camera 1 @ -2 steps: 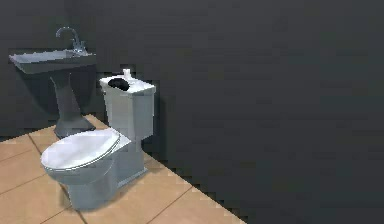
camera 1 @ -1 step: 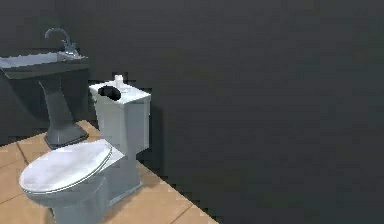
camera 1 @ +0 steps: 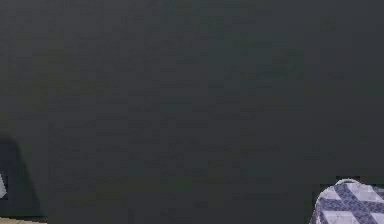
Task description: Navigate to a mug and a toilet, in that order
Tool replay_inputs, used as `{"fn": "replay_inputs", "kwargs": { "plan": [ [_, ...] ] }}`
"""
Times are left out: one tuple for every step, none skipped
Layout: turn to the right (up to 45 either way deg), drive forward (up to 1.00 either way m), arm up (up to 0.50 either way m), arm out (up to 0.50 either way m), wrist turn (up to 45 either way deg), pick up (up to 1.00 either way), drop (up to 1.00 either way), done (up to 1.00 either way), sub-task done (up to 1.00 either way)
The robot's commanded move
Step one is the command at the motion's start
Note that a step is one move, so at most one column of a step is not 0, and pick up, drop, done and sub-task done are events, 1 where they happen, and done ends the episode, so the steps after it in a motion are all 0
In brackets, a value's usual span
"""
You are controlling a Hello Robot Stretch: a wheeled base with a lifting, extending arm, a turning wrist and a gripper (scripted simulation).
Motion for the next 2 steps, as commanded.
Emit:
{"fn": "replay_inputs", "kwargs": {
  "plan": [
    [0.0, 0.15, 0.0, 0.0, 0.0, 0.0, 0.0, 0.0, 0.0],
    [-45.0, 0.0, 0.0, 0.0, 0.0, 0.0, 0.0, 0.0, 0.0]
  ]
}}
